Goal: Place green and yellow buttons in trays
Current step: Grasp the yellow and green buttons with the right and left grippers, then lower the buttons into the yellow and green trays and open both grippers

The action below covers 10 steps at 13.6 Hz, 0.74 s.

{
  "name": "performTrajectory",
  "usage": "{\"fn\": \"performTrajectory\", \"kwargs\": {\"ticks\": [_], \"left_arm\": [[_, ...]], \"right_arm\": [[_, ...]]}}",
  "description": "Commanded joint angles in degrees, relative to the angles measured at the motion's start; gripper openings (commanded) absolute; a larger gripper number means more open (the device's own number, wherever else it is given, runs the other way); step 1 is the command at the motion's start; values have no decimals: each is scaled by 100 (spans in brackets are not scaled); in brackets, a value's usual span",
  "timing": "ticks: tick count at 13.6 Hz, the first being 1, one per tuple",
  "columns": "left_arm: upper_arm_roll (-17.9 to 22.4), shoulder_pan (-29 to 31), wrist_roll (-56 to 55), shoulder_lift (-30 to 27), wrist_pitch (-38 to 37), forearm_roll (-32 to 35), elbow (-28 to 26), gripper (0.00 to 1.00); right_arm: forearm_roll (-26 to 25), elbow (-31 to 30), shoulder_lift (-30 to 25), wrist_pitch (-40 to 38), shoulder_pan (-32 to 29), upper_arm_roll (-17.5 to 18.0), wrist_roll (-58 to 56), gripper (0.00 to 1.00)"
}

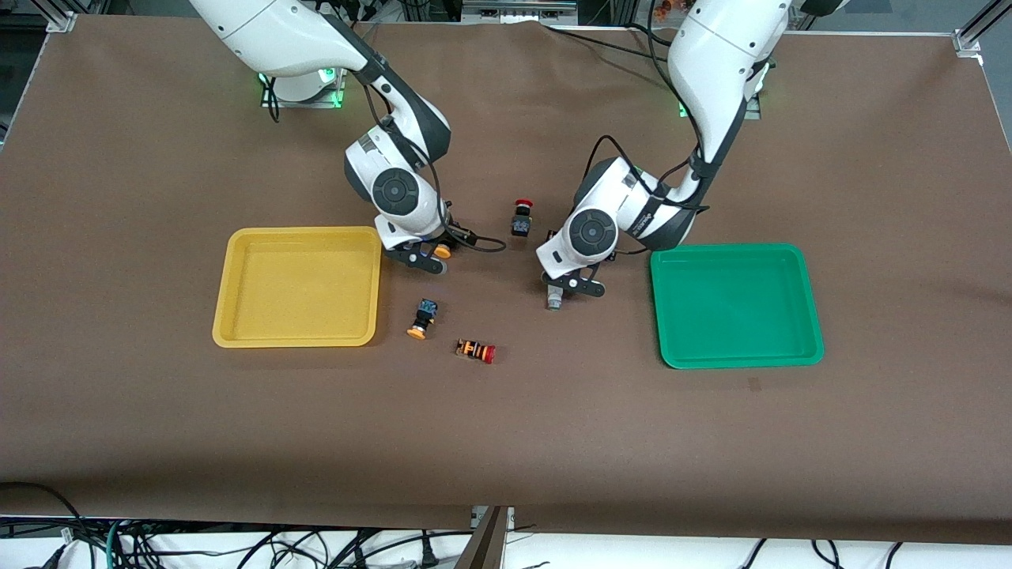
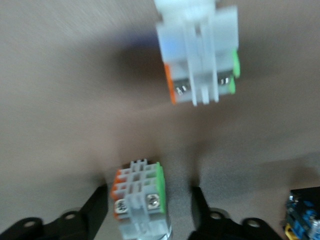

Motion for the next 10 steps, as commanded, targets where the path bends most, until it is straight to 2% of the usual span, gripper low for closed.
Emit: {"fn": "performTrajectory", "kwargs": {"ticks": [1,2,3,5,7,10], "left_arm": [[82,-65,82,-118,-38,-124,-50,0],[91,-13,91,-223,-238,-72,2,0],[134,23,108,-363,-528,-63,46,0],[196,355,327,-802,-1108,-45,55,0],[205,1022,984,-1032,-1513,-37,64,0],[188,1867,1593,-884,-1419,804,47,0]], "right_arm": [[4,-136,-2,163,40,30,84,30],[4,-162,-2,163,40,30,75,13],[4,-162,-2,155,40,30,84,0],[4,-154,-89,76,14,30,40,0],[4,-84,-404,-273,-143,22,-248,0],[13,-13,-835,-1100,-810,-48,-1423,0]]}}
